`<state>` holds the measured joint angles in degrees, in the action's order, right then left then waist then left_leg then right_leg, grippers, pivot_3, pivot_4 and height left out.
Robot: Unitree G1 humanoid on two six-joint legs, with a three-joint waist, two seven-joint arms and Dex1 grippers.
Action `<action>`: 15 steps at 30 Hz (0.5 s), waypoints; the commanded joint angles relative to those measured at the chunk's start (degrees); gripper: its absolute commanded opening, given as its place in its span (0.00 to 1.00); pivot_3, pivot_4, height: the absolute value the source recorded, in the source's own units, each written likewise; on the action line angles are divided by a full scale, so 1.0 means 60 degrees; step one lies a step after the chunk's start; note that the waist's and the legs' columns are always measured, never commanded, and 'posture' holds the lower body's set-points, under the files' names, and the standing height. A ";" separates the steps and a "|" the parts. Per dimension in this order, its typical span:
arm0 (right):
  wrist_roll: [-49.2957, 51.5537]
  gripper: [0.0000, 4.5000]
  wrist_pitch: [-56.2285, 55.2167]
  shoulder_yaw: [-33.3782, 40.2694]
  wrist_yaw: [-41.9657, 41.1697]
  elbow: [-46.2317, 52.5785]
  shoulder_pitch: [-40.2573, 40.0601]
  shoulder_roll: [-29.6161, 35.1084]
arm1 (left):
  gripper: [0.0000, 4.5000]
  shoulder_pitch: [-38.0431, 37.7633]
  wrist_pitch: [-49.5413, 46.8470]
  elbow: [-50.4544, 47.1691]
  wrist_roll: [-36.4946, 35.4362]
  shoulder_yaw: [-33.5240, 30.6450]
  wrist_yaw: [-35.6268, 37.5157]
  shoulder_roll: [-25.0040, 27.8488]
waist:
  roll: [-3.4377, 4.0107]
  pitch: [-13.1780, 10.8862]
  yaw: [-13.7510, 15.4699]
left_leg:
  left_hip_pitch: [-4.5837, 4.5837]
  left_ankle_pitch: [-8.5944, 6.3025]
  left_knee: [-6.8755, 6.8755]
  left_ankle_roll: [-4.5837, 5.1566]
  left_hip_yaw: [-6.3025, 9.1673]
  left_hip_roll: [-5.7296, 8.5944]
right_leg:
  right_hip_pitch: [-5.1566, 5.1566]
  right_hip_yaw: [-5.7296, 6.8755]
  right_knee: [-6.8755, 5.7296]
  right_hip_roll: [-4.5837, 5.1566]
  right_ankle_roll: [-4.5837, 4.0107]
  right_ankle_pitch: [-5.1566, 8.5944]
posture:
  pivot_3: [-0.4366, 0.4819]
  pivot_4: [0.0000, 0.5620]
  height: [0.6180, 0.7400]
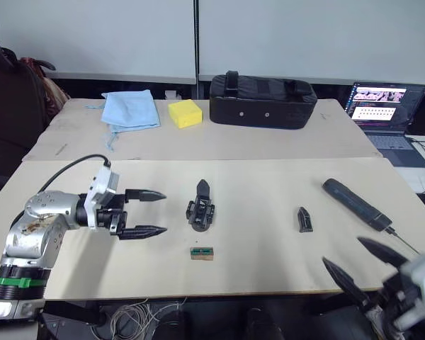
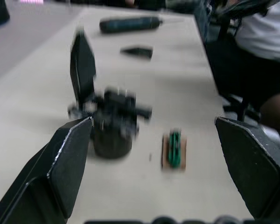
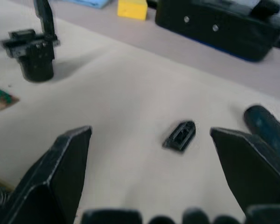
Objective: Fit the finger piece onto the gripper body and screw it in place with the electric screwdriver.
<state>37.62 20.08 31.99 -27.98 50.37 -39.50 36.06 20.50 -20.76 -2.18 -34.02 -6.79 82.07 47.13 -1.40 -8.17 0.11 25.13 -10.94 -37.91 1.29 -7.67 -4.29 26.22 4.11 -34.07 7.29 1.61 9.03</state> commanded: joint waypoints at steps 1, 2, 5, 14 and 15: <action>0.3658 1.00 0.3423 0.0358 0.2557 -0.0268 0.1594 0.1894 | 0.99 0.0143 -0.0259 -0.0620 -0.0309 -0.0065 -0.0092 0.0045 | -0.0001 -0.0002 0.0010 | -0.0017 0.0000 0.0002 0.0000 0.0002 0.0022 | -0.0016 -0.0010 -0.0004 0.0000 -0.0004 -0.0002 | 0.48 0.27 1.00; 0.4386 1.00 0.4325 0.0274 0.3146 -0.0739 0.2283 0.2623 | 0.99 0.0186 -0.0320 -0.0736 -0.0366 -0.0026 -0.0174 -0.0062 | -0.0004 -0.0008 0.0010 | -0.0024 0.0001 0.0004 0.0001 0.0007 0.0051 | -0.0017 -0.0026 -0.0008 0.0002 -0.0006 -0.0004 | 0.48 0.27 1.00; 0.5993 1.00 0.5959 -0.0378 0.4574 -0.2009 0.4069 0.3963 | 0.99 0.0167 -0.0523 -0.1045 -0.0510 0.0063 -0.0434 -0.0320 | -0.0029 -0.0023 0.0089 | -0.0015 0.0003 0.0004 0.0006 0.0008 0.0079 | -0.0017 -0.0043 0.0000 0.0002 -0.0006 -0.0004 | 0.48 0.27 1.00; 0.9084 1.00 0.8158 -0.3611 0.8507 -0.5425 0.8428 0.4301 | 0.99 -0.1047 -0.0514 -0.2430 -0.0670 0.0165 -0.0743 -0.0455 | -0.0089 -0.0044 0.0091 | 0.0012 0.0050 0.0003 0.0087 0.0020 0.0094 | -0.0020 -0.0051 0.0009 -0.0013 0.0006 0.0001 | 0.48 0.27 1.00; 0.9272 1.00 0.8256 -0.3827 0.8625 -0.5656 0.8704 0.4233 | 0.99 -0.1083 -0.0536 -0.2499 -0.0697 0.0149 -0.0775 -0.0444 | -0.0089 -0.0044 0.0091 | 0.0011 0.0050 0.0000 0.0088 0.0021 0.0091 | -0.0022 -0.0051 0.0008 -0.0017 0.0006 0.0001 | 0.48 0.27 1.00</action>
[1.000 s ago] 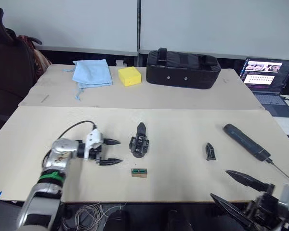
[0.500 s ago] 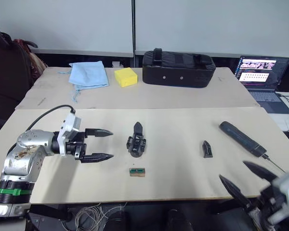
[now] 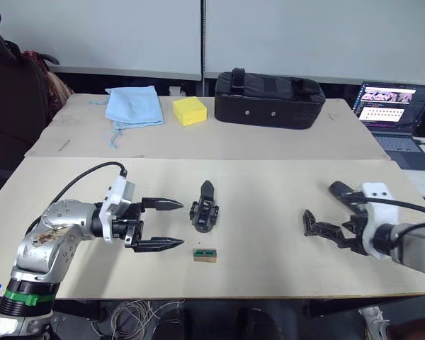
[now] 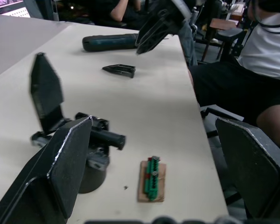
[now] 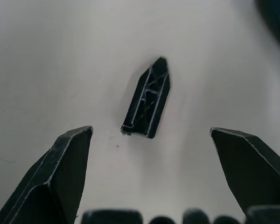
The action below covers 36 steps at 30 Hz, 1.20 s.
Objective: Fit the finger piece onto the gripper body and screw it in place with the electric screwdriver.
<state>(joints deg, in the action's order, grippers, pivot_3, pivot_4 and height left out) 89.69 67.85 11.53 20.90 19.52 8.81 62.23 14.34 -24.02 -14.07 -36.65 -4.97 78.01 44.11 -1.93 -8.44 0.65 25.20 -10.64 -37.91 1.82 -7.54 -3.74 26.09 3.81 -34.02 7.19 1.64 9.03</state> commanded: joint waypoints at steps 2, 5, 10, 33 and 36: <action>0.0280 1.00 0.0420 -0.0844 0.0764 -0.0906 0.1232 -0.0490 | 0.99 -0.0086 -0.0008 -0.0595 -0.0291 -0.0184 -0.0196 0.0055 | -0.0001 0.0001 0.0001 | 0.0000 0.0001 -0.0001 0.0001 0.0001 -0.0001 | 0.0000 -0.0002 -0.0001 -0.0003 0.0000 -0.0001 | 0.48 0.27 1.00; -0.0234 1.00 0.0551 -0.1275 0.1072 -0.1284 0.1737 -0.1045 | 0.99 -0.0100 0.0005 -0.0668 -0.0318 -0.0190 -0.0287 0.0083 | -0.0001 0.0002 0.0009 | 0.0000 0.0002 -0.0004 0.0004 0.0007 -0.0004 | -0.0004 0.0000 -0.0002 -0.0010 0.0002 -0.0001 | 0.48 0.27 1.00; -0.1065 1.00 0.0779 -0.1341 0.1026 -0.1734 0.1819 -0.1564 | 0.99 -0.0177 -0.0240 -0.0832 -0.0583 -0.0280 -0.0547 0.0087 | 0.0000 0.0002 0.0014 | 0.0012 0.0007 -0.0005 0.0012 0.0009 -0.0001 | -0.0001 -0.0001 0.0000 -0.0011 0.0003 -0.0001 | 0.48 0.27 1.00; -0.2669 0.25 0.1012 0.0578 -0.0980 -0.0086 0.1918 -0.2226 | 1.00 0.1689 -0.1138 -0.0341 -0.1903 -0.1213 -0.3166 -0.1136 | -0.0015 0.0012 0.0011 | 0.0017 0.0009 -0.0013 0.0014 0.0044 -0.0016 | -0.0004 0.0003 -0.0003 -0.0039 0.0003 -0.0003 | 0.48 0.27 1.00; -0.3571 0.25 -0.0187 0.0682 -0.2151 0.1387 0.2343 -0.2000 | 1.00 0.2757 -0.2812 0.0026 -0.3551 -0.1640 -0.5445 -0.2005 | -0.0014 0.0011 0.0003 | 0.0021 0.0010 -0.0024 0.0016 0.0059 -0.0013 | -0.0007 0.0001 -0.0006 -0.0041 0.0017 -0.0011 | 0.48 0.27 1.00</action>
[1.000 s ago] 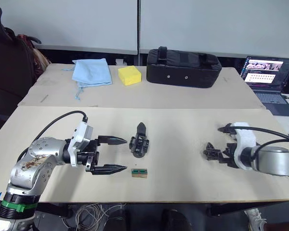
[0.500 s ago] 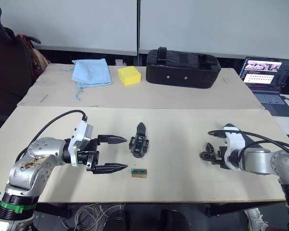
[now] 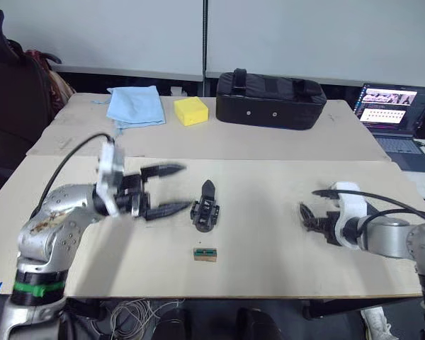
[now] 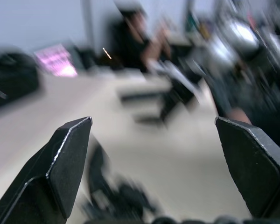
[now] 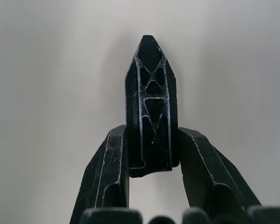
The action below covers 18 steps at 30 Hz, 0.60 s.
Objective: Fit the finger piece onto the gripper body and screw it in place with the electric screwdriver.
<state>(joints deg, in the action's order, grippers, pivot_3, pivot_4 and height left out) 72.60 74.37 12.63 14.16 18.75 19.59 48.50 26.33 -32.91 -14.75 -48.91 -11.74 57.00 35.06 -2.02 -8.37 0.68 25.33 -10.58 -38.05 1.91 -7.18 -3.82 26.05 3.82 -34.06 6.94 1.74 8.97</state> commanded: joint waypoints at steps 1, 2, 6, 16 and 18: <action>-0.1109 0.25 -0.1680 0.0427 -0.1282 0.1862 0.0655 0.0274 | 1.00 0.0986 -0.1736 0.0228 -0.1874 -0.0589 -0.2466 -0.0672 | -0.0001 0.0000 -0.0009 | -0.0001 0.0000 -0.0001 0.0001 0.0012 0.0001 | -0.0004 0.0002 0.0000 -0.0005 0.0015 -0.0005 | 0.48 0.27 1.00; -0.1567 0.25 -0.2033 0.0214 -0.1523 0.2175 0.0773 0.0295 | 1.00 0.1214 -0.2098 0.0309 -0.2259 -0.0637 -0.2937 -0.0855 | -0.0001 0.0001 -0.0022 | -0.0001 0.0000 -0.0003 0.0001 0.0019 -0.0001 | -0.0006 0.0002 0.0001 -0.0012 0.0031 -0.0014 | 0.48 0.27 1.00; -0.5453 0.25 -0.4636 -0.2359 -0.2870 0.3345 0.1379 0.0769 | 1.00 0.2198 -0.2852 0.0744 -0.2711 -0.0334 -0.4853 -0.1968 | -0.0003 -0.0001 -0.0021 | -0.0003 0.0001 -0.0004 0.0000 0.0053 -0.0002 | -0.0011 -0.0002 0.0003 -0.0049 0.0036 -0.0015 | 0.48 0.27 1.00; -0.9068 0.25 -0.6143 -0.4610 -0.3586 0.2792 0.2433 -0.1324 | 1.00 0.2904 -0.2947 0.1197 -0.2785 0.0087 -0.6659 -0.4112 | -0.0009 -0.0003 -0.0010 | 0.0014 0.0003 -0.0031 -0.0005 0.0064 0.0003 | -0.0007 -0.0018 -0.0002 -0.0073 0.0000 -0.0006 | 0.48 0.27 1.00; -0.9361 0.25 -0.6257 -0.4544 -0.3742 0.2771 0.2396 -0.1569 | 1.00 0.2807 -0.2909 0.1142 -0.2898 0.0012 -0.6748 -0.4274 | -0.0009 -0.0003 -0.0009 | 0.0015 0.0003 -0.0035 -0.0005 0.0065 0.0003 | -0.0007 -0.0016 -0.0003 -0.0073 -0.0004 -0.0004 | 0.48 0.27 1.00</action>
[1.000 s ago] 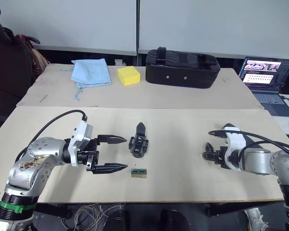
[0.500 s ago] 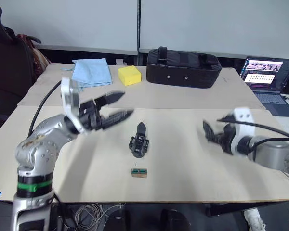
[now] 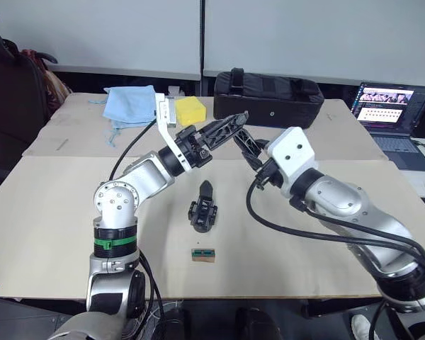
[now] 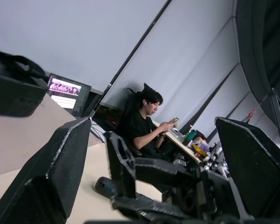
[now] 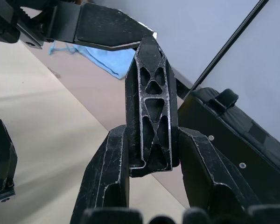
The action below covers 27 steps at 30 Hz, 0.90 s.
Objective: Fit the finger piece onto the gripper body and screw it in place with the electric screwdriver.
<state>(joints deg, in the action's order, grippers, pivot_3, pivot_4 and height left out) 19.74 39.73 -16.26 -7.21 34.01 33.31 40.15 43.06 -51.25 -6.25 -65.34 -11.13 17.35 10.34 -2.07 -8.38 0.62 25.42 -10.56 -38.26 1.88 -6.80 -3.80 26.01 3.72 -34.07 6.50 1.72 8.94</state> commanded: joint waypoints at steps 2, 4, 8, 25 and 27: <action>-0.0759 0.25 -0.0467 0.0366 -0.0334 0.0239 0.0012 -0.0359 | 1.00 -0.0022 0.0282 -0.0376 -0.0178 -0.0175 -0.0242 -0.0287 | 0.0000 0.0000 0.0001 | -0.0001 0.0000 -0.0001 0.0000 0.0002 -0.0001 | 0.0000 0.0001 -0.0001 -0.0001 -0.0005 0.0003 | 0.48 0.27 1.00; -0.0950 0.25 -0.0455 0.0440 -0.0513 0.0246 -0.0079 -0.0495 | 0.82 -0.0017 0.0338 -0.0403 -0.0190 -0.0252 -0.0377 -0.0377 | 0.0000 0.0000 0.0001 | 0.0000 0.0000 -0.0001 0.0000 0.0003 -0.0001 | 0.0000 0.0002 -0.0001 -0.0001 -0.0006 0.0004 | 0.48 0.27 1.00; -0.1230 0.25 -0.0407 0.0527 -0.0862 0.0358 -0.0106 -0.0710 | 0.40 0.0003 0.0247 -0.0588 -0.0324 -0.0160 -0.0625 -0.0503 | 0.0000 0.0000 0.0002 | 0.0000 0.0000 -0.0001 -0.0001 0.0007 -0.0001 | 0.0000 0.0002 -0.0001 -0.0002 -0.0007 0.0004 | 0.48 0.27 1.00; -0.0413 0.92 -0.0253 0.2066 -0.2808 0.0957 -0.0544 -0.0877 | 0.00 0.0175 0.0665 -0.0127 -0.0687 -0.0779 -0.0630 -0.0787 | 0.0000 0.0000 0.0010 | 0.0005 -0.0001 -0.0002 -0.0001 0.0011 0.0000 | 0.0000 0.0003 0.0002 -0.0002 -0.0007 0.0004 | 0.48 0.27 1.00; 0.0010 1.00 -0.0343 0.2661 -0.3380 0.0971 -0.0948 -0.0544 | 0.00 0.0257 0.0595 0.0320 -0.0762 -0.0987 -0.0201 -0.0394 | 0.0000 0.0000 0.0011 | 0.0004 -0.0001 -0.0001 -0.0001 0.0014 -0.0002 | -0.0001 0.0005 0.0001 -0.0005 -0.0008 0.0005 | 0.48 0.27 1.00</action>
<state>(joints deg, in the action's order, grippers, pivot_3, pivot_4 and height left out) 17.42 38.50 -4.50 -24.82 38.02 28.38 35.83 43.19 -48.56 -5.11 -68.19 -15.18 13.73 6.65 -2.07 -8.38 0.69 25.44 -10.56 -38.27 1.88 -6.71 -3.82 26.01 3.76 -34.07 6.46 1.66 8.98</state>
